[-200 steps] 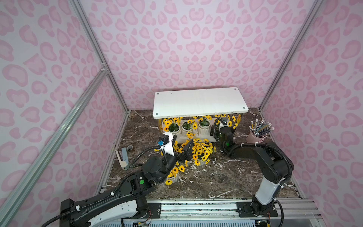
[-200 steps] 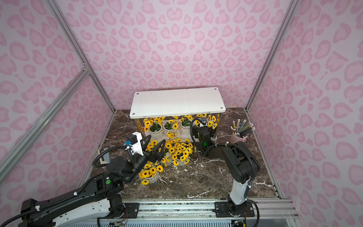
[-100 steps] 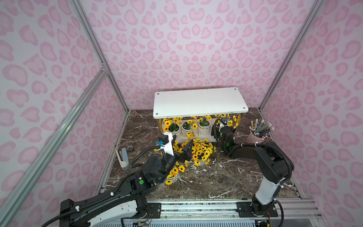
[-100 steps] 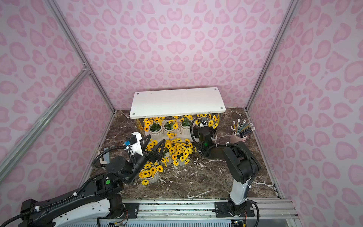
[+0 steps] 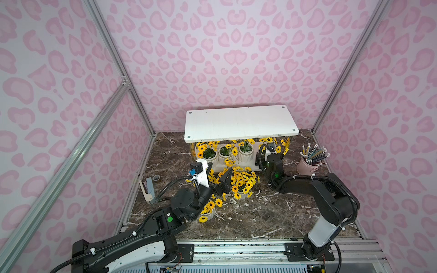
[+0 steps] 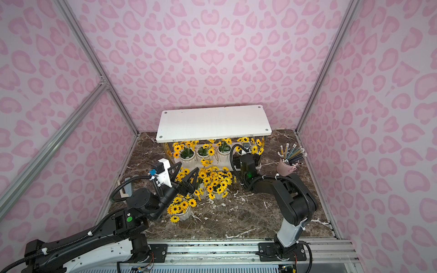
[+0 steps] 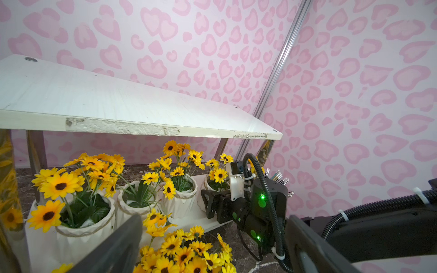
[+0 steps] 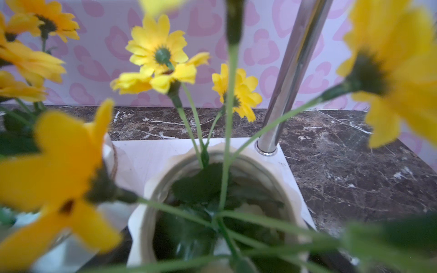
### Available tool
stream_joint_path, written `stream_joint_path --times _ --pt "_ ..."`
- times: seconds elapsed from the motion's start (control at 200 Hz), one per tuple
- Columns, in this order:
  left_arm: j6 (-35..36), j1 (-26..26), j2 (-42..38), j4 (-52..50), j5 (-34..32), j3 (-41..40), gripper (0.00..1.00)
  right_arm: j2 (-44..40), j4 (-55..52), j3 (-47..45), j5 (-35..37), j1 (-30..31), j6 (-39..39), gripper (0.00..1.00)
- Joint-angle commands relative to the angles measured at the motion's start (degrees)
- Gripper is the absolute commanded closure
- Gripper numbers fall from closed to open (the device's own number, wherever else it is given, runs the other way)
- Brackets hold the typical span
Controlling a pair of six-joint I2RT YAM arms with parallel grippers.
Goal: Take the sunflower pots off the shelves
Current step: Pick up the sunflower pot from the shelf.
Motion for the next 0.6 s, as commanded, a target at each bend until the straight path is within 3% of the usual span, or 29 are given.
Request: stream_joint_path --times 0.0,0.525,0.595 --pt "0.26 0.04 -0.23 1.72 0.69 -0.04 0.04 -1.27 4.46 -1.15 -0.33 0.33 -0.08 0.63" --pt "1.05 0.04 -0.07 1.81 0.94 0.2 0.04 -4.15 9.67 -6.88 -1.12 0.6 -0.48 0.99" --pt "1.06 0.04 -0.07 1.73 0.99 0.29 0.04 -4.42 9.97 -7.01 -0.95 0.69 -0.62 1.0"
